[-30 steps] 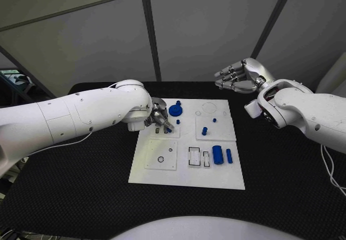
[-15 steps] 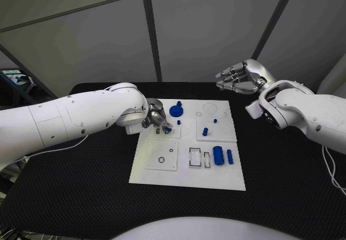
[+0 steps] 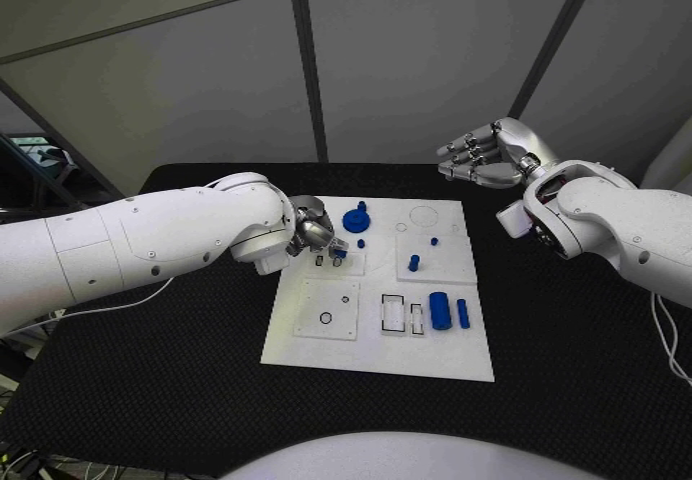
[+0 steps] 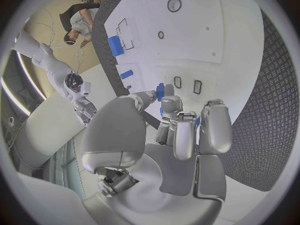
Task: Assemble the parts on the task board
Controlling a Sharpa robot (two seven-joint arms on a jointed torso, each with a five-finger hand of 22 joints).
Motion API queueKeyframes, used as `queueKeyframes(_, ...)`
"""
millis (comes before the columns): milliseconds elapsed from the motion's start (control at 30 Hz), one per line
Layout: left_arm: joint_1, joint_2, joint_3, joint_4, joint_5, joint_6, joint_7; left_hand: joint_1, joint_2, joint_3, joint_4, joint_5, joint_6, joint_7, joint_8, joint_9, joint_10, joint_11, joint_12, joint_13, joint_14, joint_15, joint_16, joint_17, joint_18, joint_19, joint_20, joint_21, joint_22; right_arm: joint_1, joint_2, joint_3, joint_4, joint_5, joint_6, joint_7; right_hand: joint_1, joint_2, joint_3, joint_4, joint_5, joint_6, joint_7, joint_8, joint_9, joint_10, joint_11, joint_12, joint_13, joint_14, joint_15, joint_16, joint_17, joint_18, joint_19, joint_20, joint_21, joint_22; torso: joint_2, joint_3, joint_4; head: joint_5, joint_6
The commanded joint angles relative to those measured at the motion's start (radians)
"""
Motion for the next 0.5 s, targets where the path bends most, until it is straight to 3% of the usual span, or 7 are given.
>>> queueKeyframes(33, -0.002, -0.003, 0.0, 0.008, -0.052, -0.045, 0.006, -0.011, -0.002, 0.187, -0.182, 0.007, -0.008, 0.002, 0.007, 0.003, 0.013, -0.01, -0.001, -0.003, 0.088, -0.006, 0.003, 0.206, -0.026, 0.007, -0.001, 0.006, 0.002, 0.002, 0.0, 0.001, -0.001, -0.002, 0.007, 0.002, -0.009, 0.003, 0.006, 0.002, 0.006, -0.005, 0.004, -0.004, -0.001, -0.008, 0.003, -0.003, -0.001, -0.002, 0.003, -0.004, -0.002, 0.004, 0.001, 0.009, -0.006, -0.001, -0.001, 0.0005, -0.0012, 0.003, -0.003)
queueKeyframes(500, -0.023, 0.007, -0.002, 0.01, -0.195, -0.069, -0.007, -0.031, -0.002, 0.204, -0.201, 0.026, -0.01, 0.001, 0.02, 0.013, 0.016, -0.012, 0.0, -0.006, 0.089, -0.008, 0.005, 0.207, -0.029, 0.016, -0.003, 0.015, 0.018, 0.002, 0.002, 0.001, -0.004, -0.003, 0.008, 0.003, -0.009, 0.003, 0.006, 0.002, 0.006, -0.005, 0.004, -0.004, -0.001, -0.008, 0.003, -0.003, -0.001, -0.002, 0.003, -0.004, -0.002, 0.004, 0.001, 0.009, -0.006, -0.001, 0.002, -0.0011, -0.0044, 0.011, -0.004)
